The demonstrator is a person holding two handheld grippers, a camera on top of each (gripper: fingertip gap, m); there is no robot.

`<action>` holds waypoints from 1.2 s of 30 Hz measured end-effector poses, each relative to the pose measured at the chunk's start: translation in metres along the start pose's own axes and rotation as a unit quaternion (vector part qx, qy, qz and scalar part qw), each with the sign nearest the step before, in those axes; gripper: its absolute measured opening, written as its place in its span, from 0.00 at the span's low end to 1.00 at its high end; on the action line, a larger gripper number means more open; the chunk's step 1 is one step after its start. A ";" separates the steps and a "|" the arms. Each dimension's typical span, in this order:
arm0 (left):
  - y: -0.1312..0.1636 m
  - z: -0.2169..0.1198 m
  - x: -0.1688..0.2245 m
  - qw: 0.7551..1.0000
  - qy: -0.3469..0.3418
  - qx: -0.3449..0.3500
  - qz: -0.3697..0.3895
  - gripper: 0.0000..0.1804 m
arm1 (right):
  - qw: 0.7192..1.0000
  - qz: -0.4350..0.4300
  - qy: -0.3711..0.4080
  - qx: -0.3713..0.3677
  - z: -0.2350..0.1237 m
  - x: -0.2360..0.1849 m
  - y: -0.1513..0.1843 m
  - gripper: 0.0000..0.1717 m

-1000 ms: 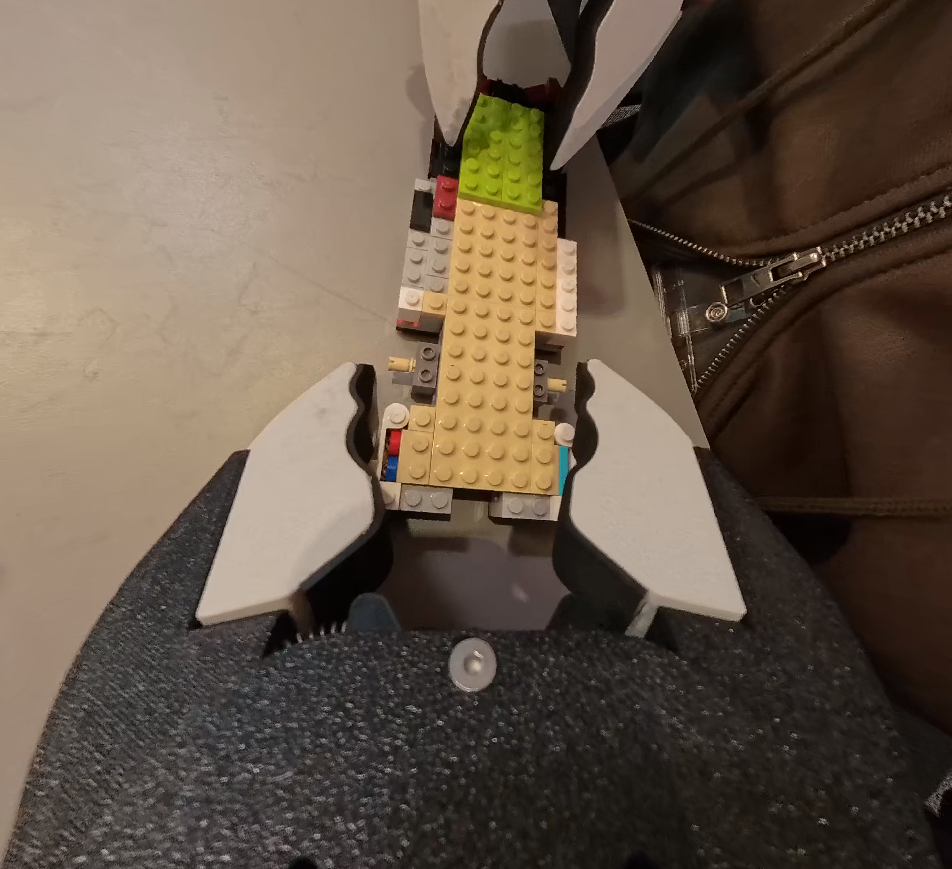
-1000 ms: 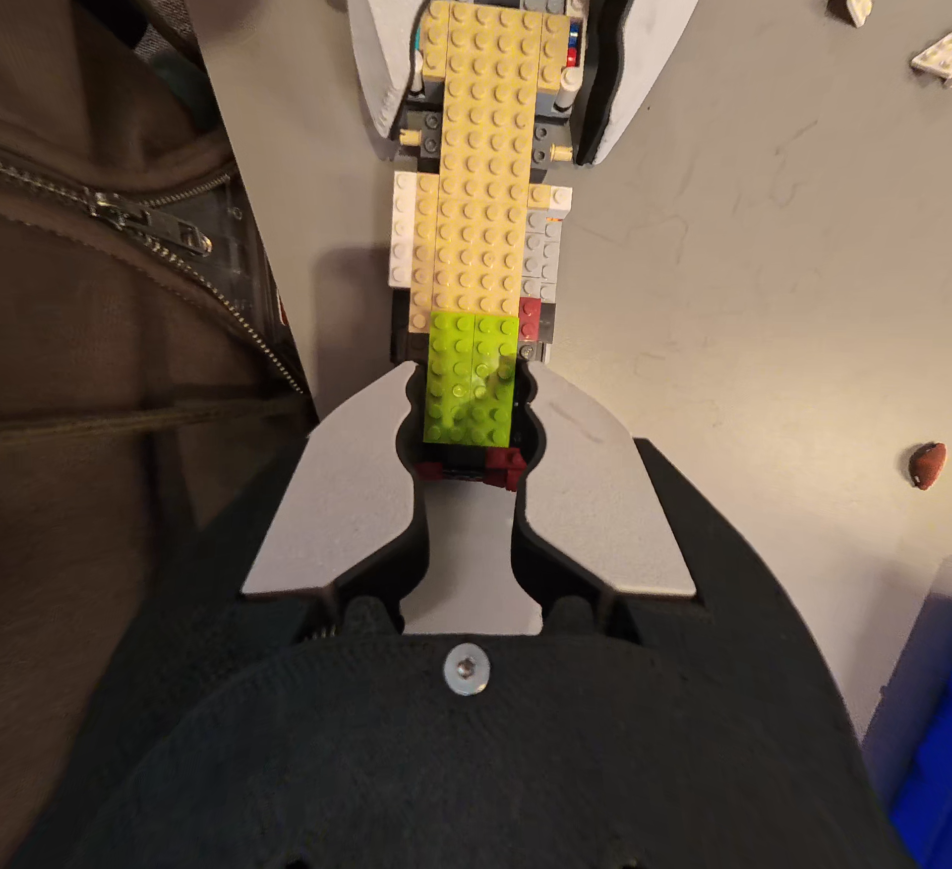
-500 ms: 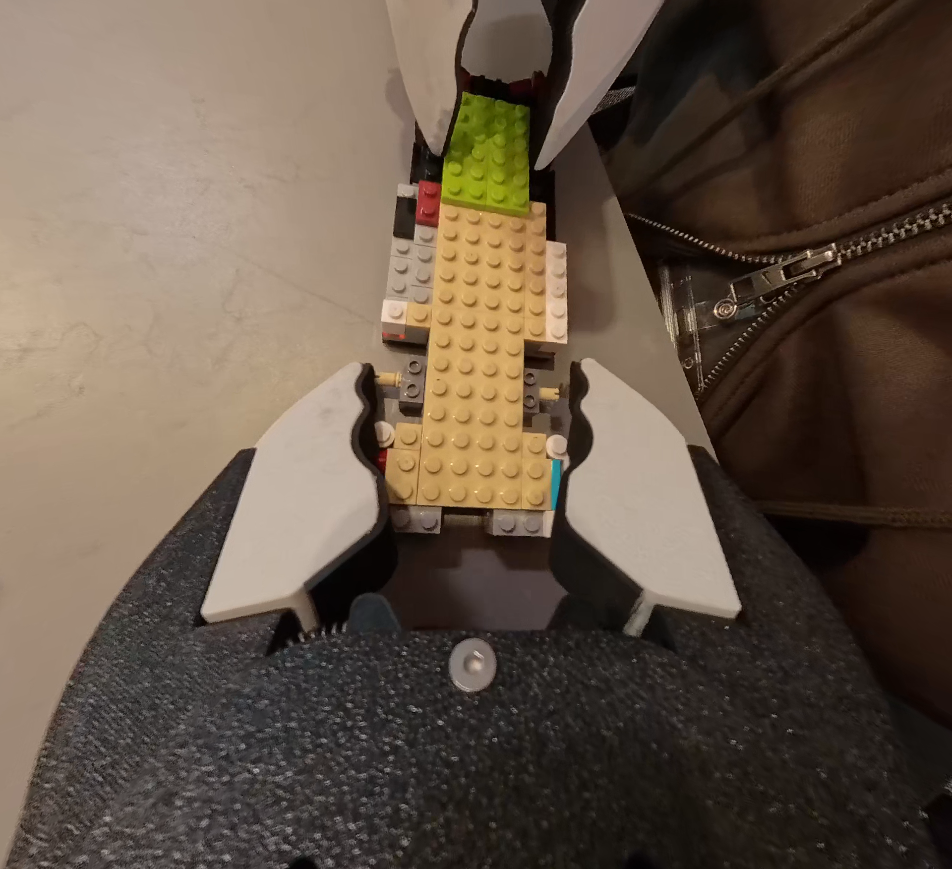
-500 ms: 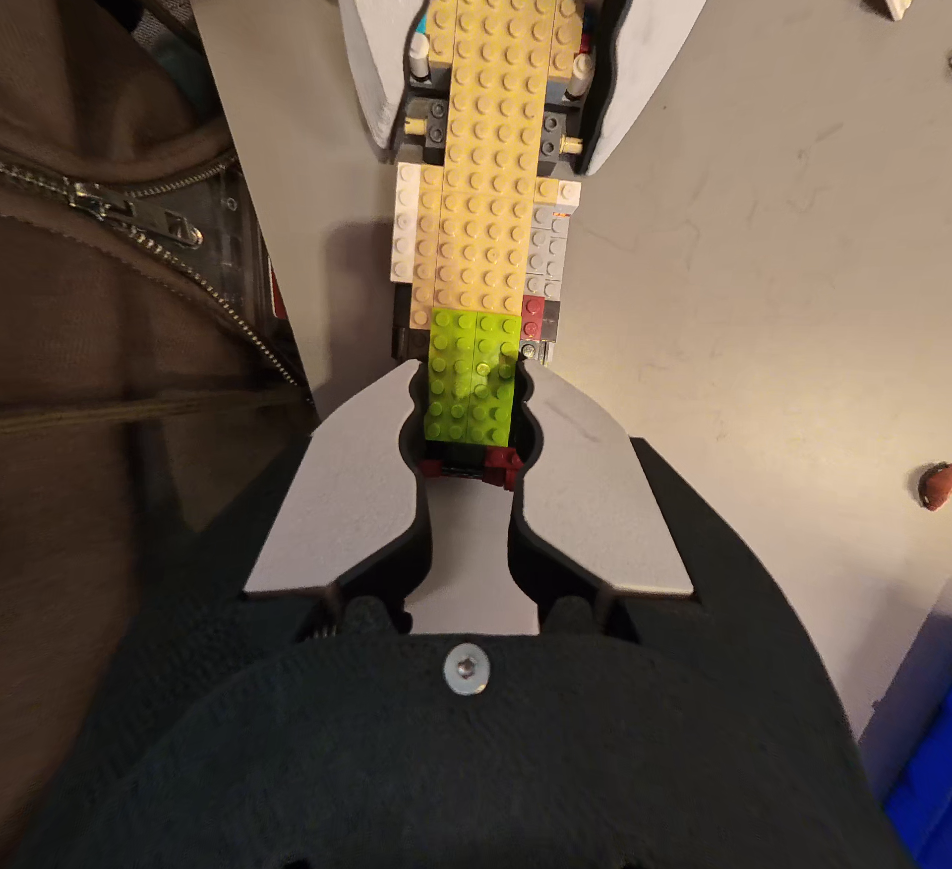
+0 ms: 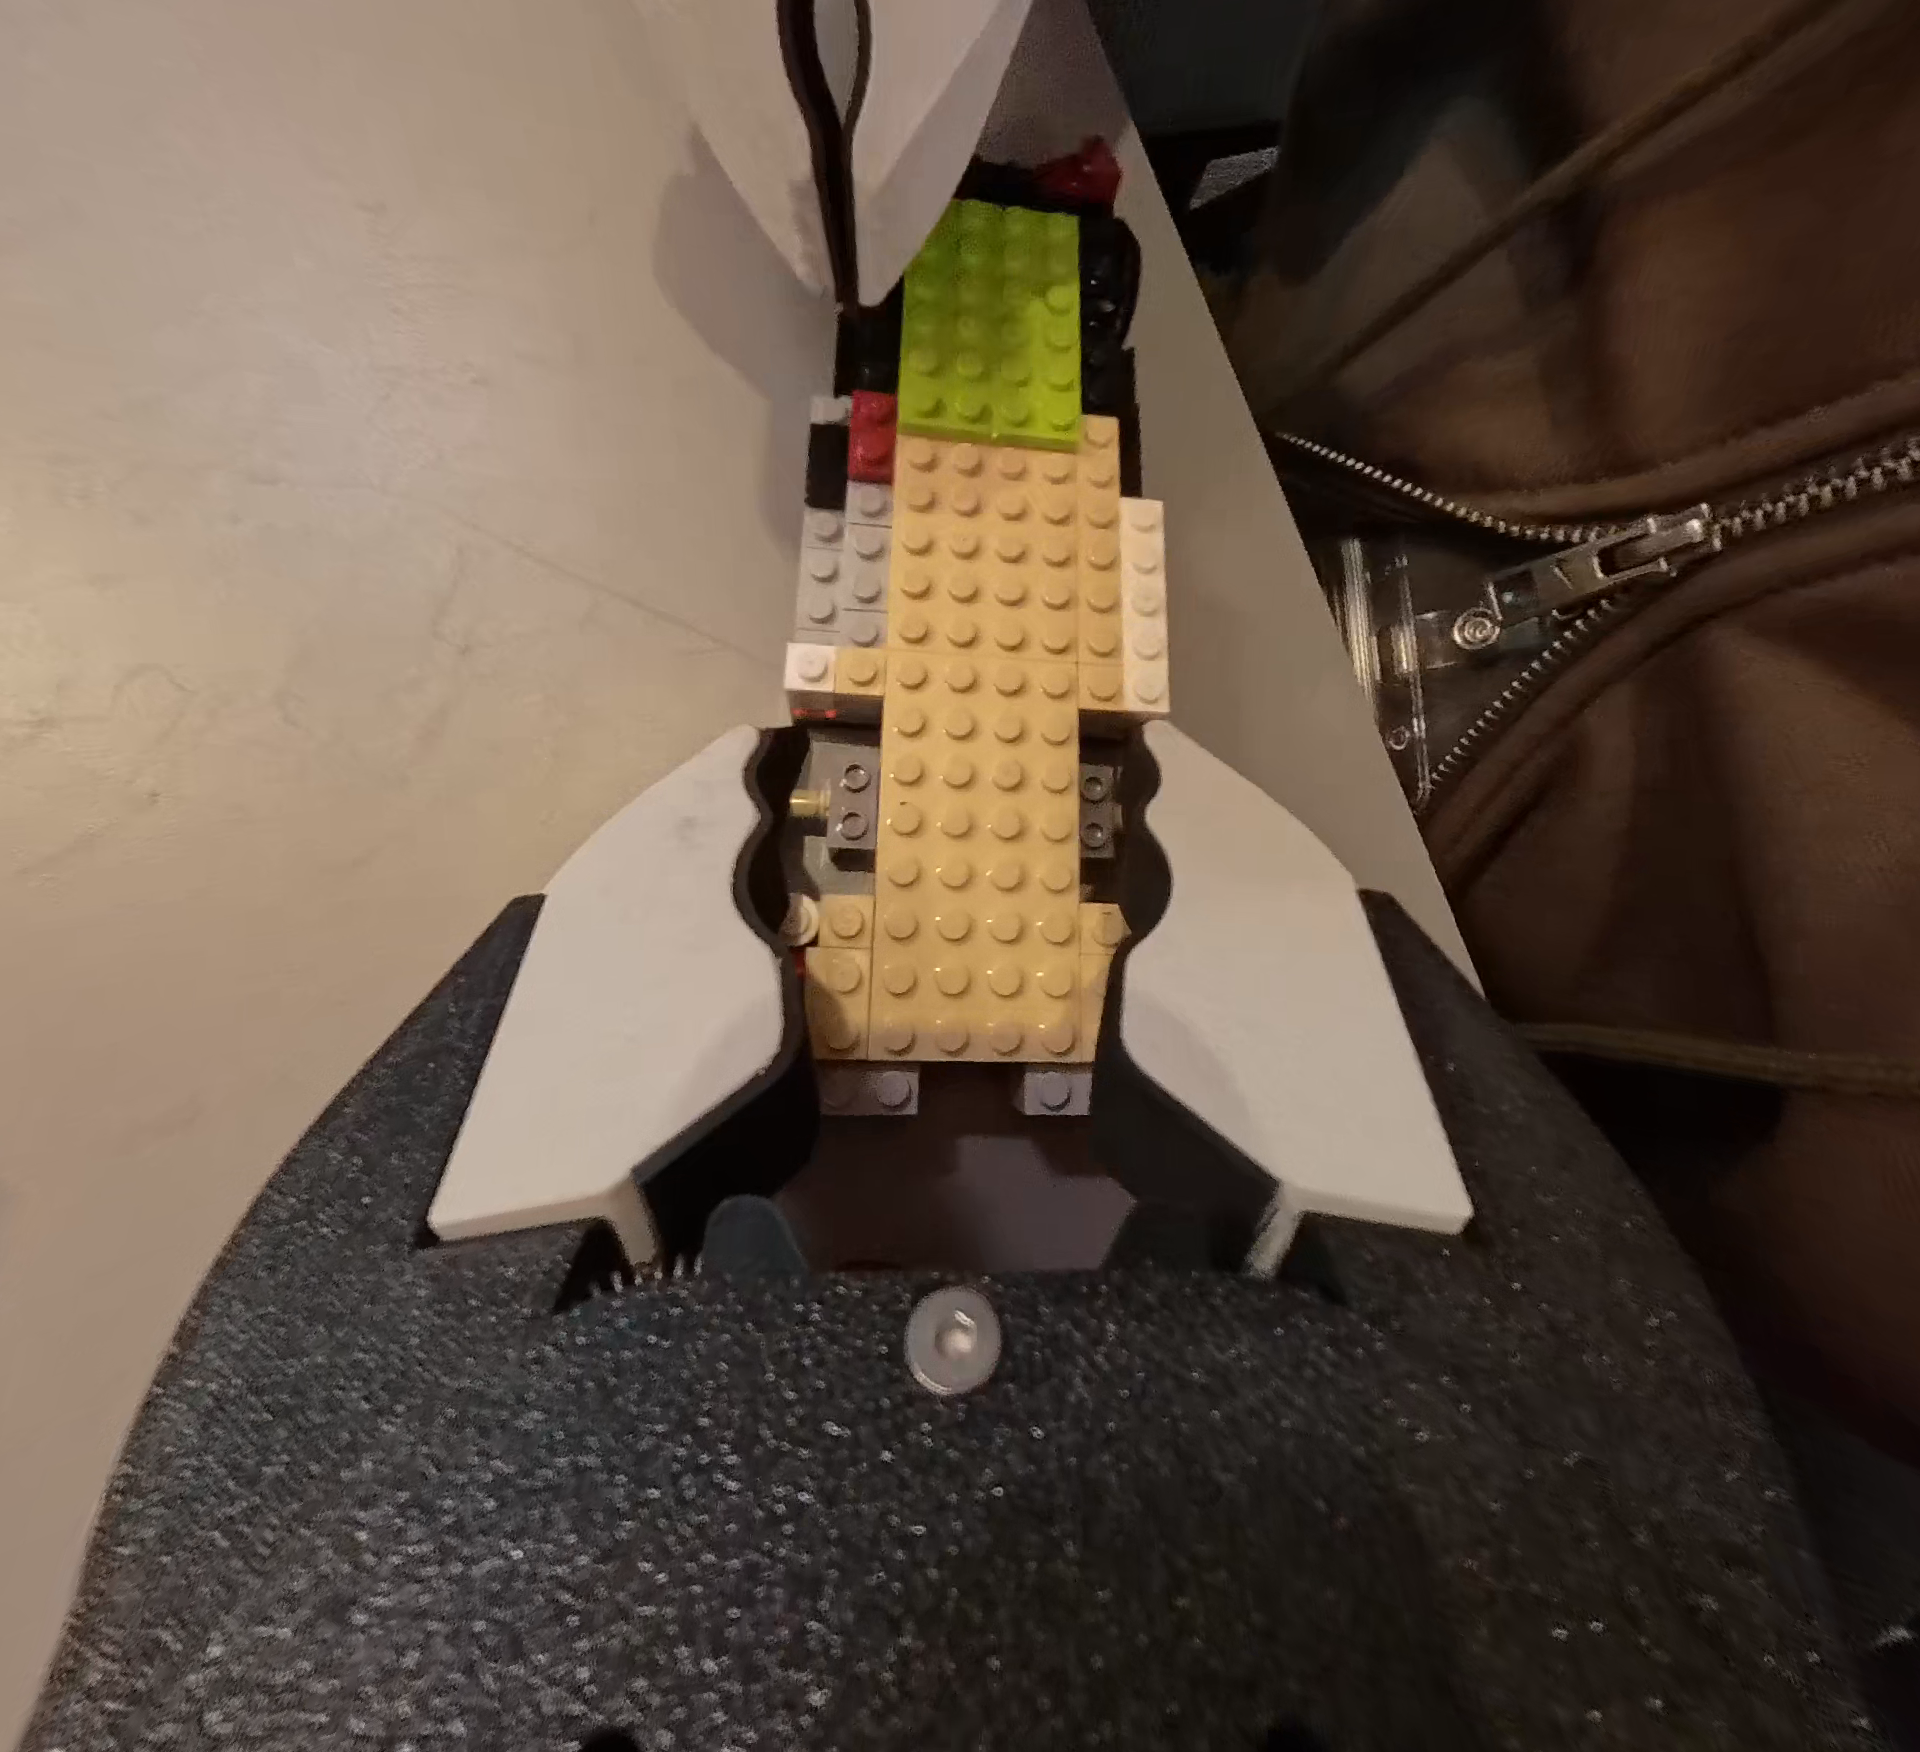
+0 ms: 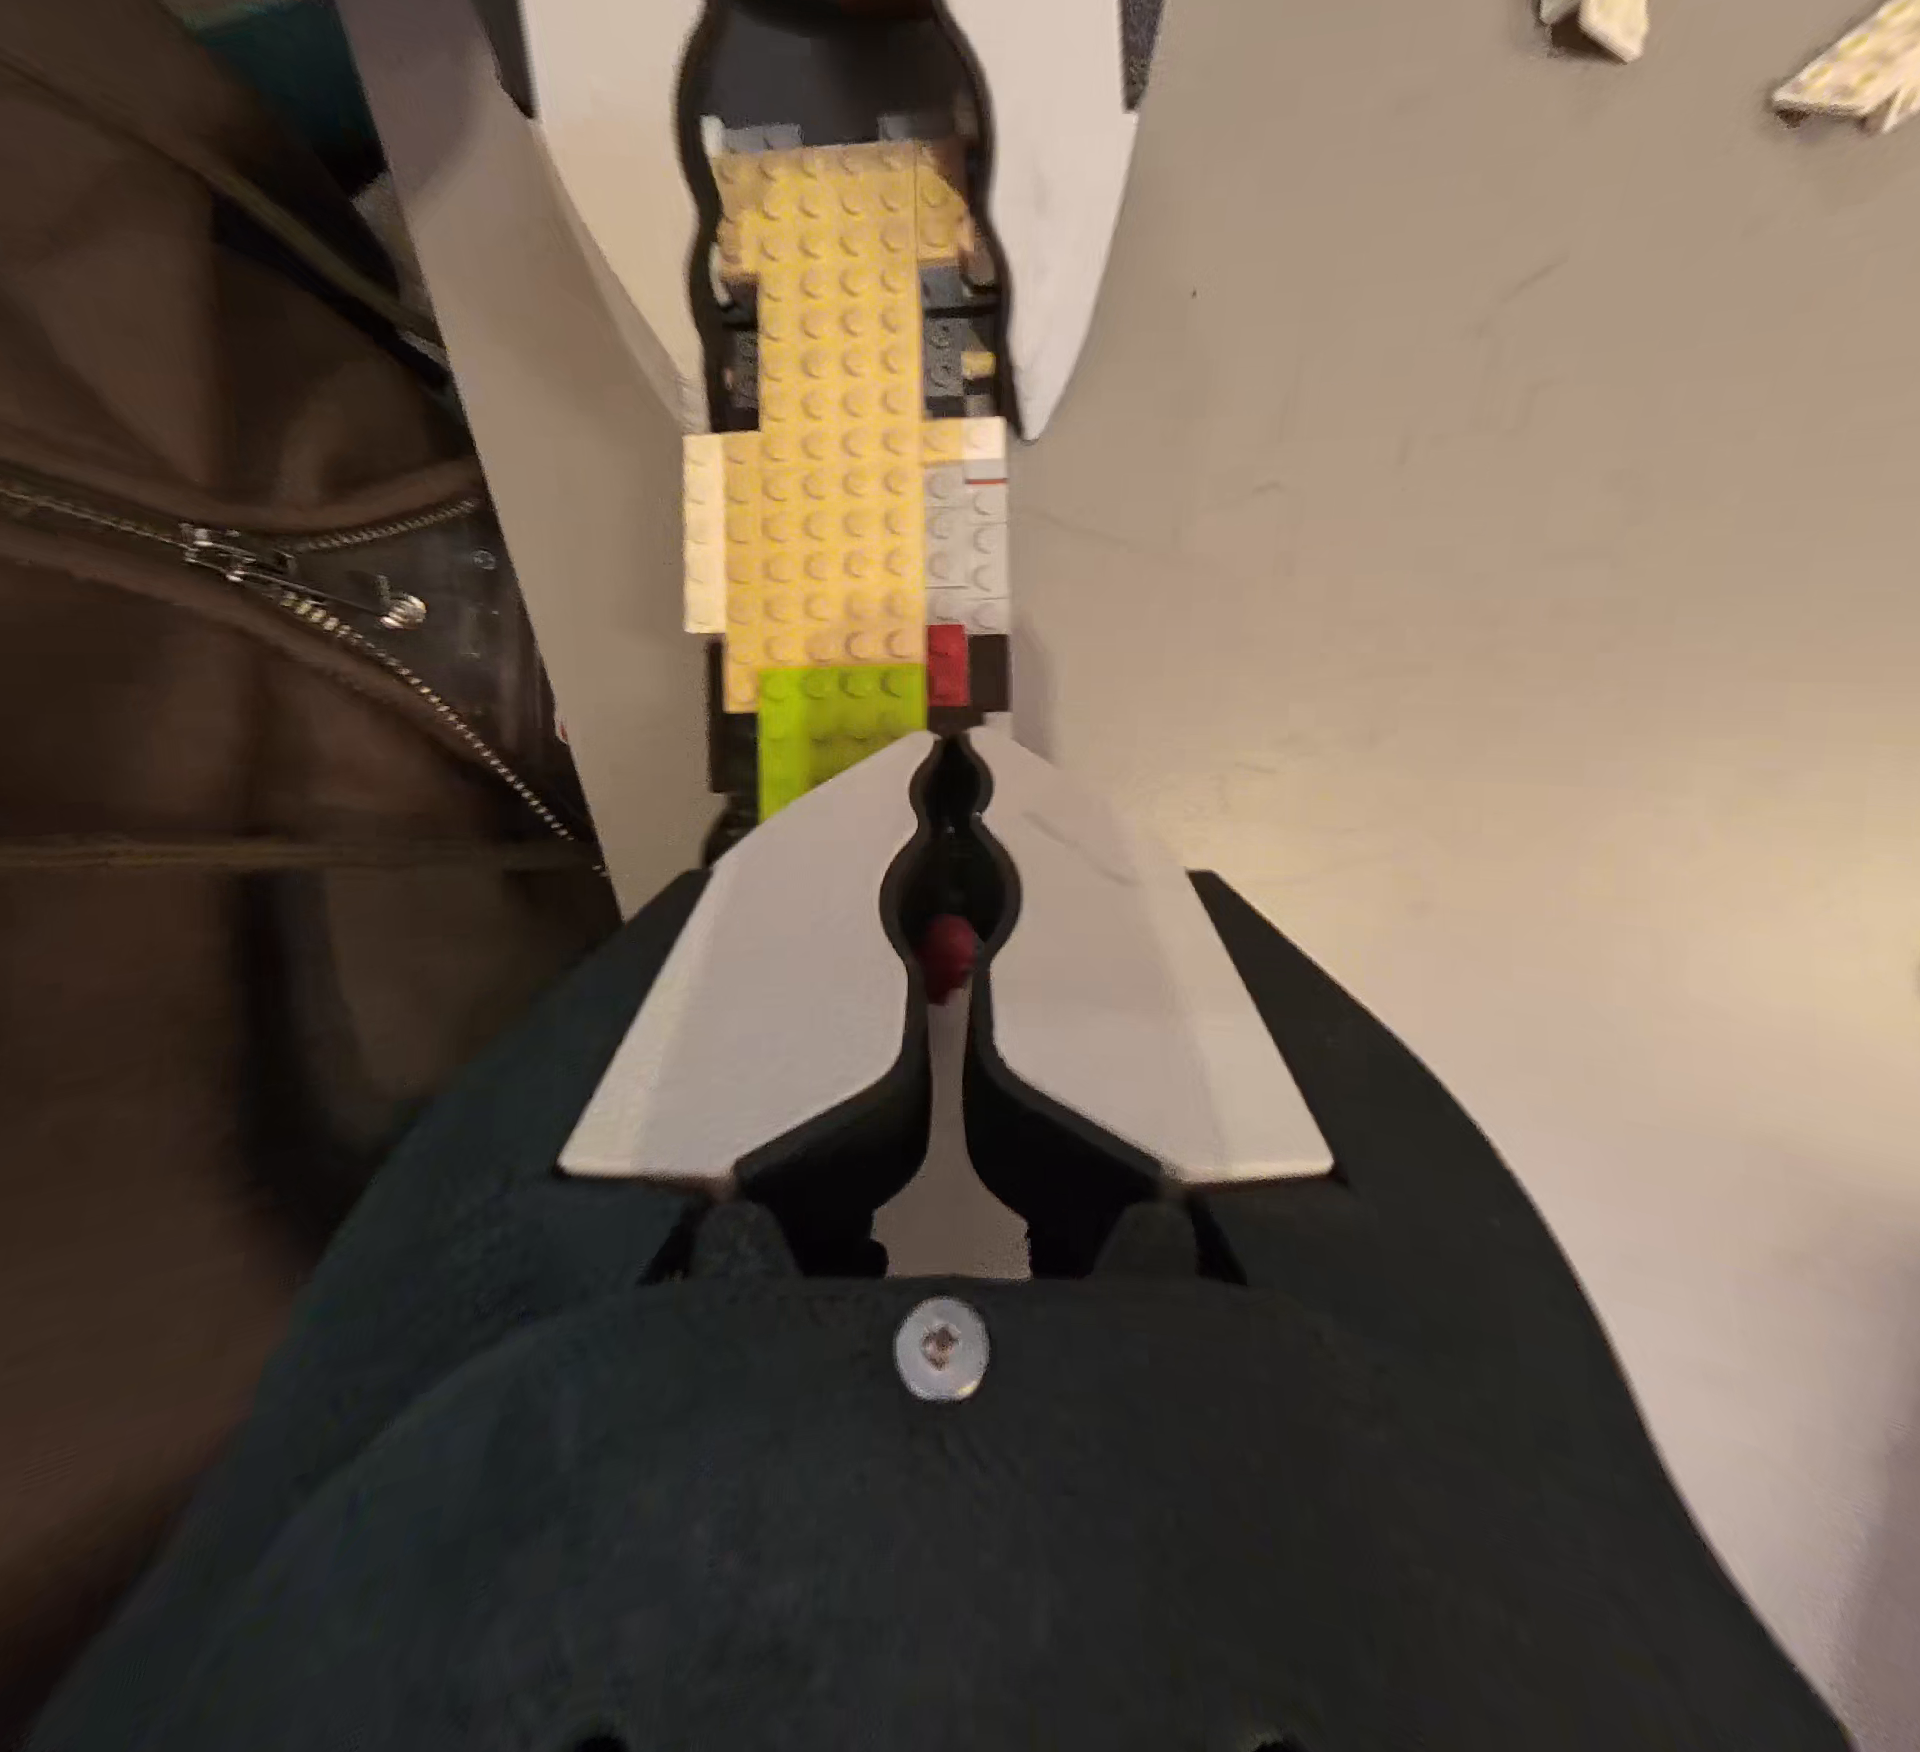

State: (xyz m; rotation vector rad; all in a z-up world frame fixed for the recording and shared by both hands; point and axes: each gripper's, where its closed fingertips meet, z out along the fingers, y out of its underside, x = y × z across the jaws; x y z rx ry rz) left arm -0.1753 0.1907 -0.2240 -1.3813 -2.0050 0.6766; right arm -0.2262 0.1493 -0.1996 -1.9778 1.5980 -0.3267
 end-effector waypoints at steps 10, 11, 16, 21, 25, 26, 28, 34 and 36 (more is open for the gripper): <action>0.000 -0.003 -0.004 1.000 -0.005 0.010 -0.020 0.35 | 0.998 -0.028 0.042 0.048 -0.003 -0.005 0.007 0.28; -0.001 -0.004 -0.004 1.000 -0.003 0.012 -0.024 0.34 | 0.997 -0.036 0.045 0.048 -0.002 -0.007 0.012 0.32; -0.001 -0.004 -0.005 0.999 -0.001 0.014 -0.031 0.34 | 0.995 -0.065 0.064 0.027 0.004 -0.014 0.030 0.46; -0.001 -0.004 -0.004 1.000 0.004 0.014 -0.027 0.35 | 0.992 -0.083 0.085 0.039 0.013 -0.010 0.029 0.37; 0.000 -0.006 -0.004 0.999 0.004 0.016 -0.029 0.42 | 0.996 -0.044 0.037 0.068 0.013 -0.007 0.022 0.37; 0.000 -0.007 -0.005 0.999 -0.001 0.018 -0.029 0.45 | 0.997 -0.026 0.019 0.075 0.012 -0.007 0.019 0.37; -0.003 -0.010 -0.007 0.999 -0.010 0.033 -0.023 0.49 | 0.996 0.016 -0.020 0.089 0.011 -0.004 0.014 0.37; -0.007 -0.030 -0.041 0.992 -0.089 0.078 -0.052 0.55 | 0.972 0.143 -0.144 0.119 0.006 0.024 -0.012 0.37; -0.008 -0.035 -0.049 0.988 -0.109 0.091 -0.053 0.53 | 0.959 0.178 -0.184 0.120 0.005 0.034 -0.021 0.37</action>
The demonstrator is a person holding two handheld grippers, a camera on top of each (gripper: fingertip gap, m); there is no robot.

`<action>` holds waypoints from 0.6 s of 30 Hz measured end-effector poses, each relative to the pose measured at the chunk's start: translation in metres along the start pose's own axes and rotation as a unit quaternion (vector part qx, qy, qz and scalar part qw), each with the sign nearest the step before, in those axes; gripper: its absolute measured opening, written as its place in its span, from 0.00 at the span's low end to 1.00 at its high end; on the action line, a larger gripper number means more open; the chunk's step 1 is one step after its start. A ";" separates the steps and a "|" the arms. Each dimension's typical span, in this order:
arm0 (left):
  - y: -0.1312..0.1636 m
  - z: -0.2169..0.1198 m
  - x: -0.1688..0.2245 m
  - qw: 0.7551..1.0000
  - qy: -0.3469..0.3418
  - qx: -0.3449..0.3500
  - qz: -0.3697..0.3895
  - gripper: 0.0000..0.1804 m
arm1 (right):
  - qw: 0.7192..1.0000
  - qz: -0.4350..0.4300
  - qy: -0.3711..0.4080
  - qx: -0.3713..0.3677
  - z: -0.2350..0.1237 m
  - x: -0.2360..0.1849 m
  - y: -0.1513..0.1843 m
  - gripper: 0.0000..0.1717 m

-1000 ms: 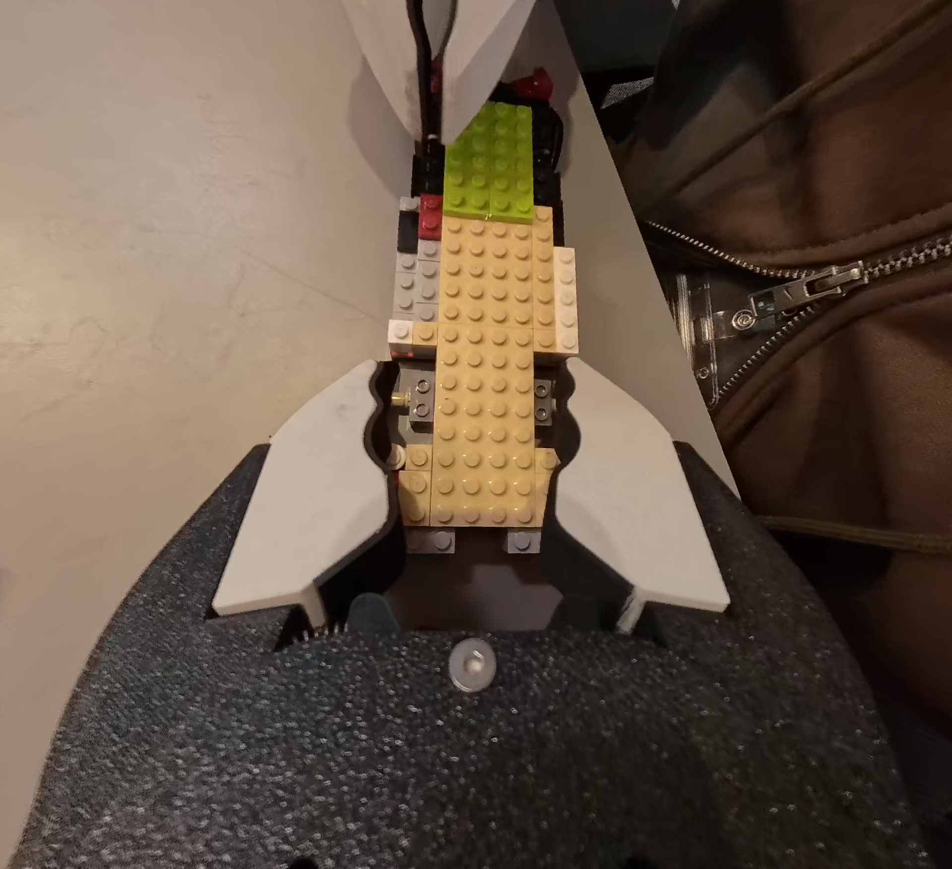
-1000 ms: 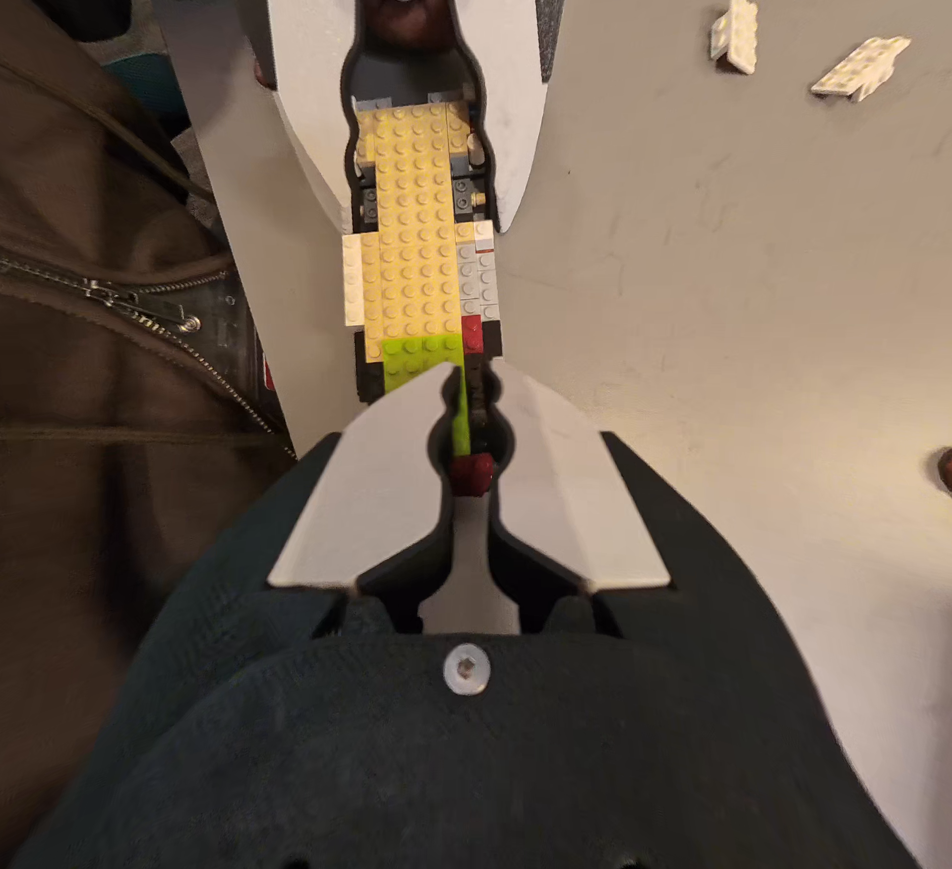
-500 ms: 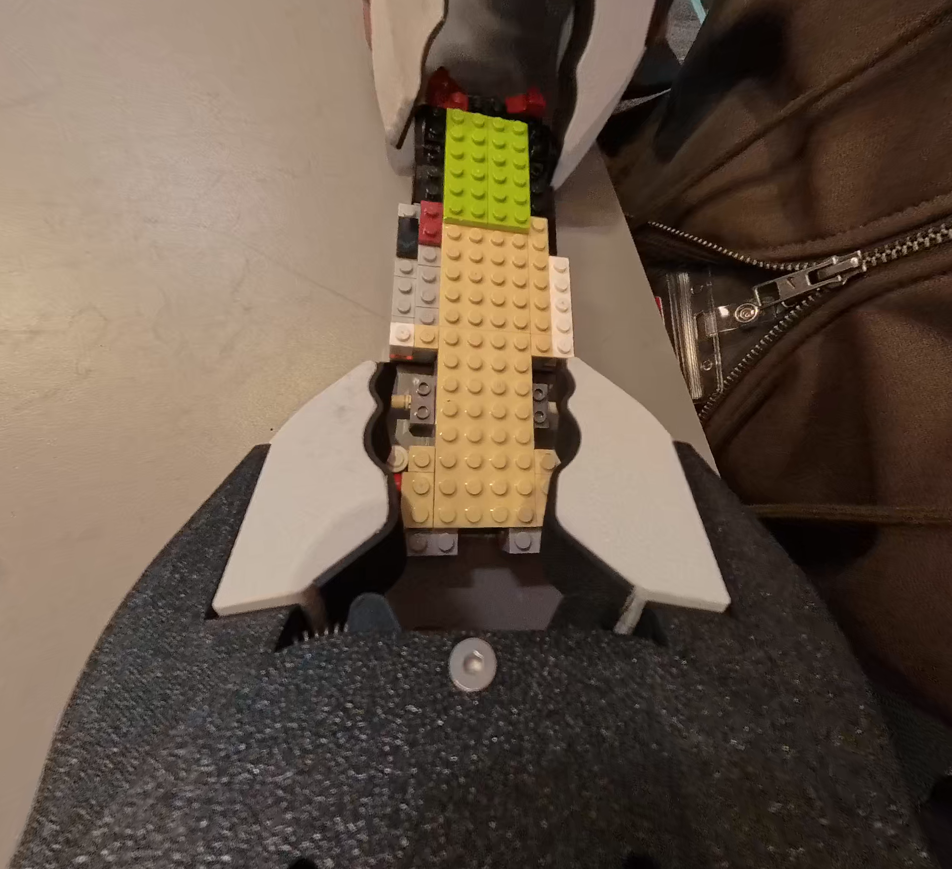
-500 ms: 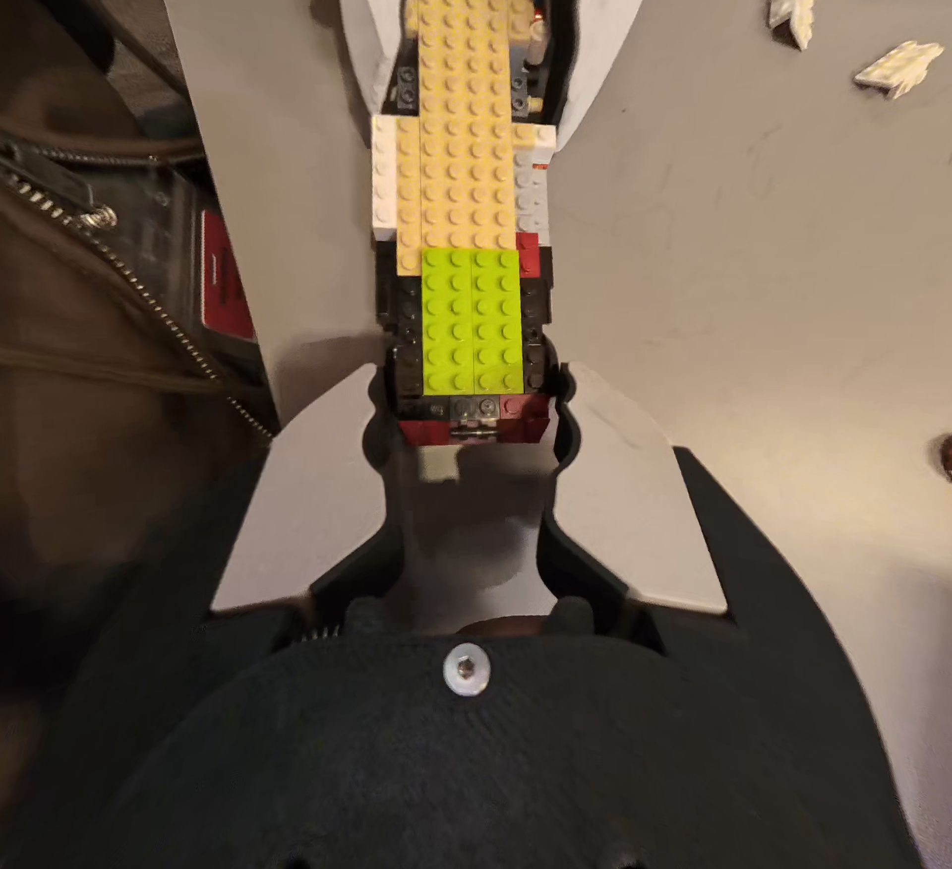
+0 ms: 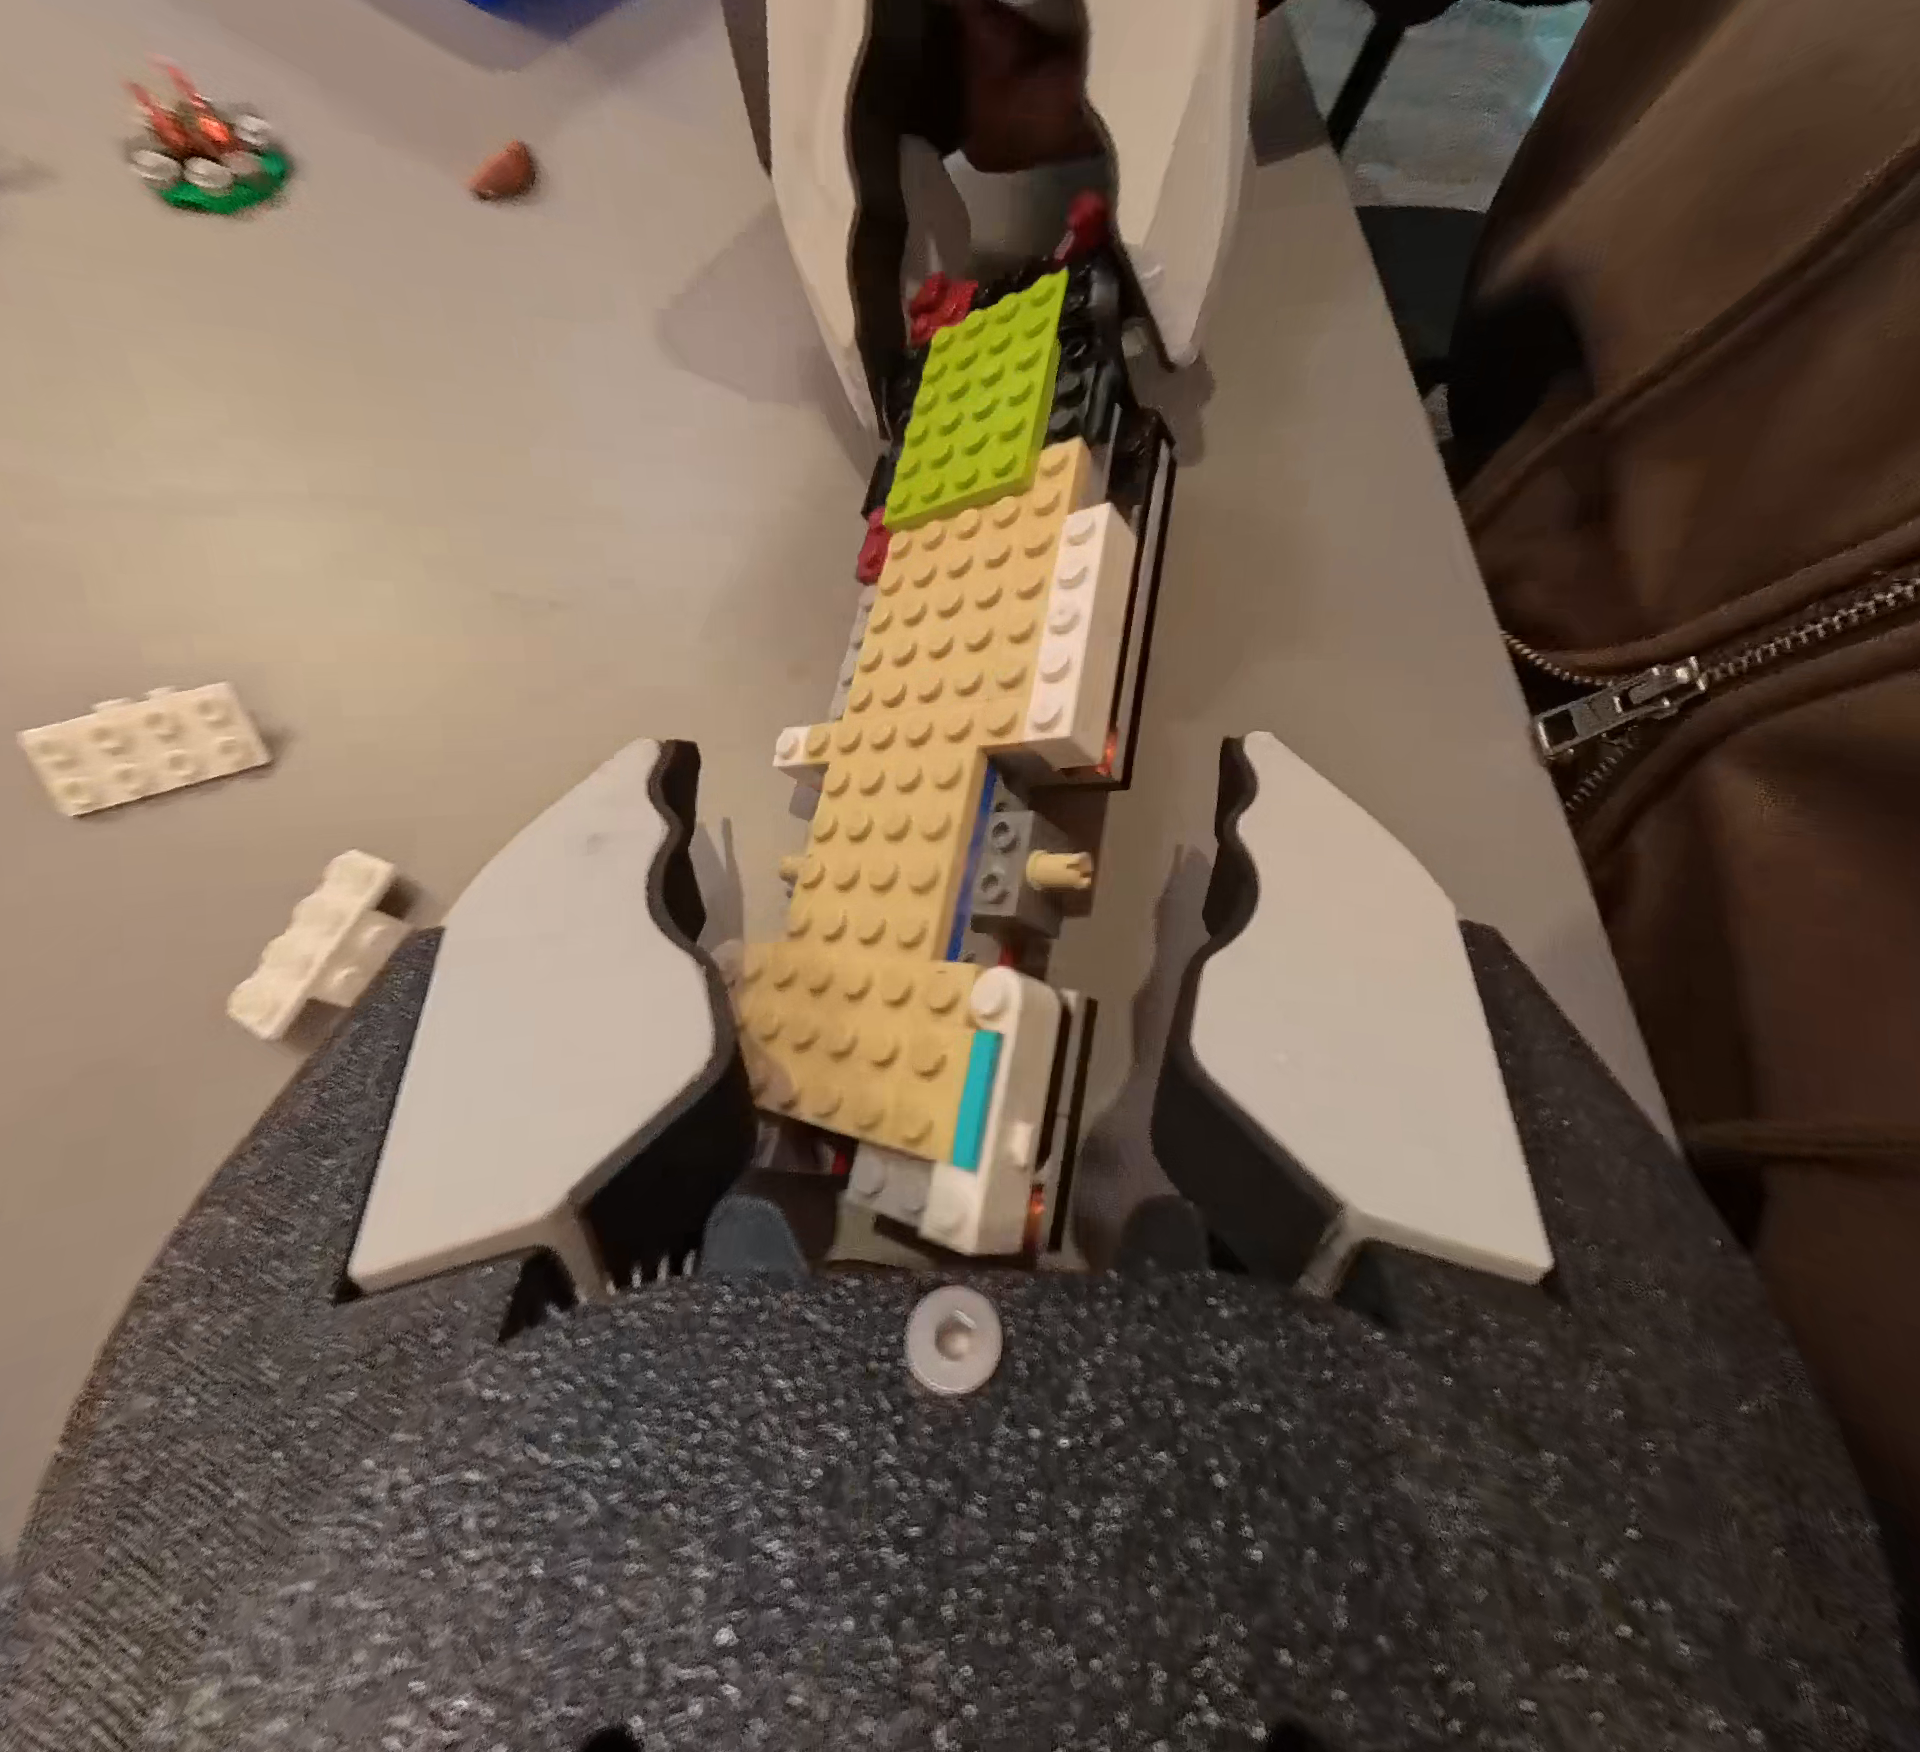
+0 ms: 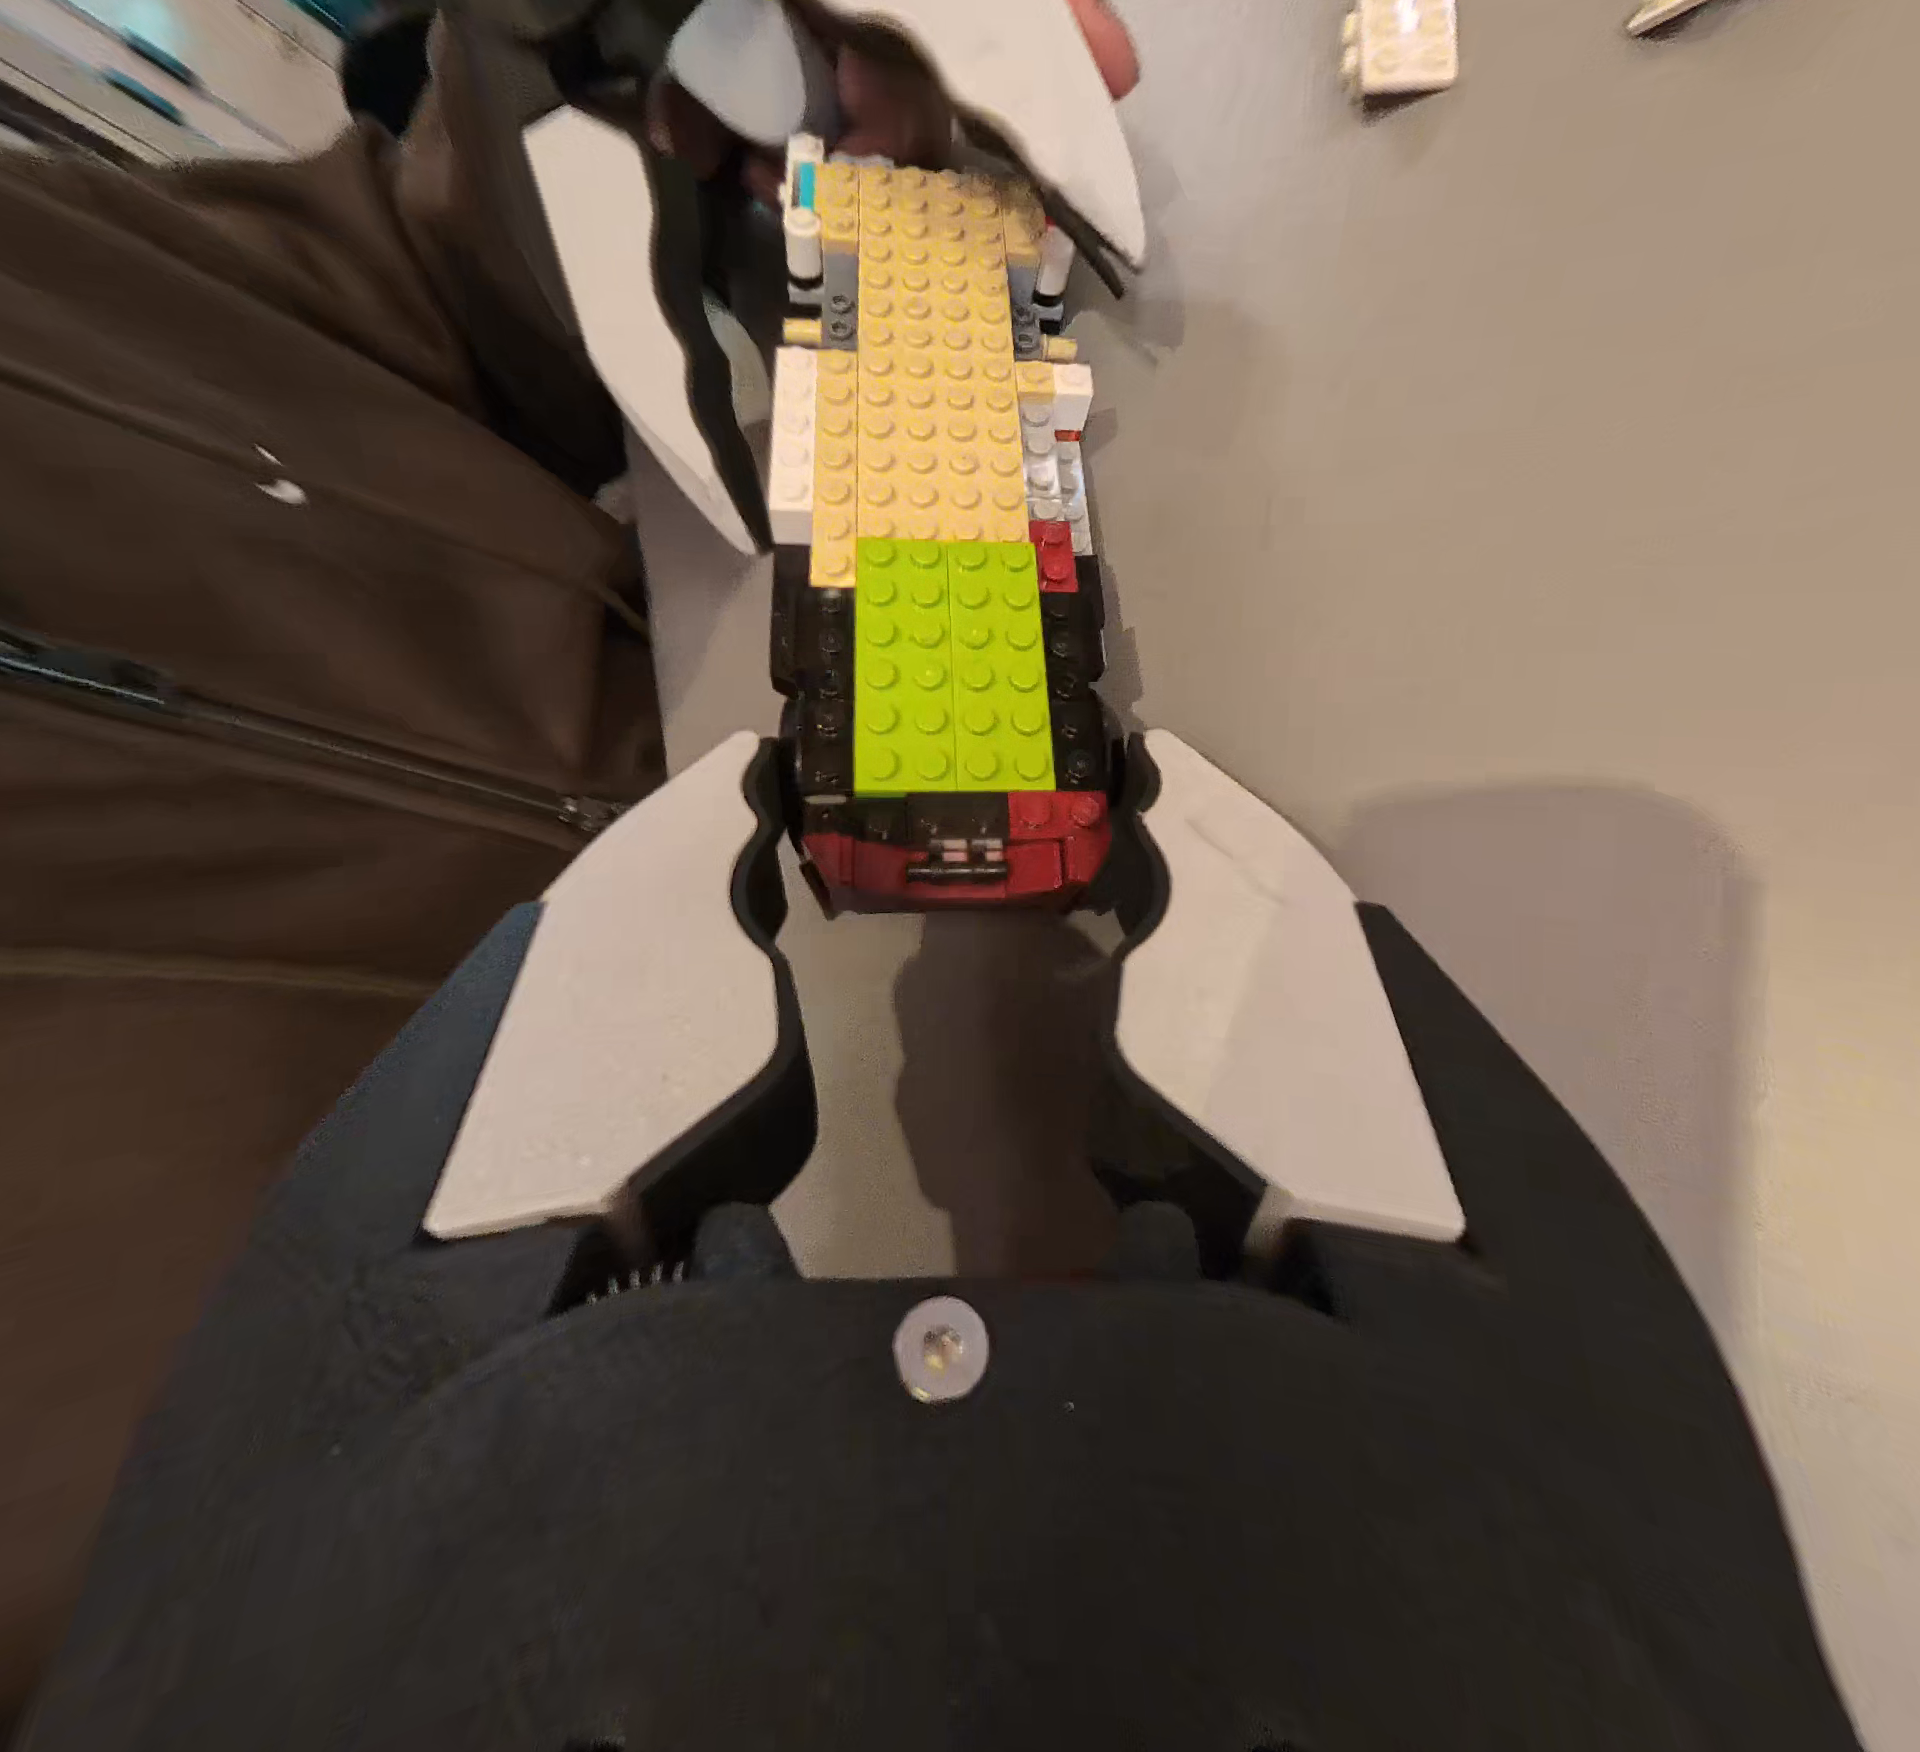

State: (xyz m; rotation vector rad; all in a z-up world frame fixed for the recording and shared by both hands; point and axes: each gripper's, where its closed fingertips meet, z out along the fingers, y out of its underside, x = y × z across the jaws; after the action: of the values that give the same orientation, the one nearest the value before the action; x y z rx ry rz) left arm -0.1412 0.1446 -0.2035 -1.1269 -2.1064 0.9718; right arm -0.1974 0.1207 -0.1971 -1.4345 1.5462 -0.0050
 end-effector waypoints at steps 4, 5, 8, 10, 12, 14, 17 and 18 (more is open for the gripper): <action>0.000 -0.004 -0.013 0.999 -0.044 0.001 0.030 0.38 | 0.997 0.051 -0.049 0.008 -0.002 0.009 -0.017 0.37; 0.000 -0.005 -0.015 0.998 -0.054 0.004 0.027 0.31 | 0.996 0.061 -0.058 0.018 -0.002 0.009 -0.020 0.37; 0.001 -0.008 -0.009 0.999 -0.043 0.004 -0.021 0.26 | 0.991 0.087 -0.079 0.071 -0.002 0.011 -0.031 0.36; 0.003 -0.009 -0.005 0.996 -0.045 0.008 -0.075 0.15 | 0.988 0.080 -0.080 0.104 -0.005 0.011 -0.035 0.23; 0.004 -0.009 0.004 0.990 -0.025 0.026 -0.139 0.13 | 0.988 0.063 -0.060 0.128 -0.009 0.013 -0.036 0.25; 0.005 -0.010 0.012 0.985 -0.022 0.040 -0.166 0.13 | 0.987 0.041 -0.042 0.148 -0.015 0.010 -0.039 0.27; 0.006 -0.010 0.019 0.983 -0.032 0.044 -0.175 0.13 | 0.986 -0.001 -0.013 0.163 -0.024 0.005 -0.039 0.28; 0.006 -0.010 0.020 0.983 -0.034 0.045 -0.177 0.13 | 0.986 -0.012 -0.005 0.164 -0.025 0.004 -0.037 0.28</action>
State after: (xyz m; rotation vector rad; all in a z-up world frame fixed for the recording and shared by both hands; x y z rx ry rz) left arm -0.1413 0.1673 -0.2000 -0.6507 -2.1938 0.9321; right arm -0.1845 0.0919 -0.1648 -1.1887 1.4413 -0.2555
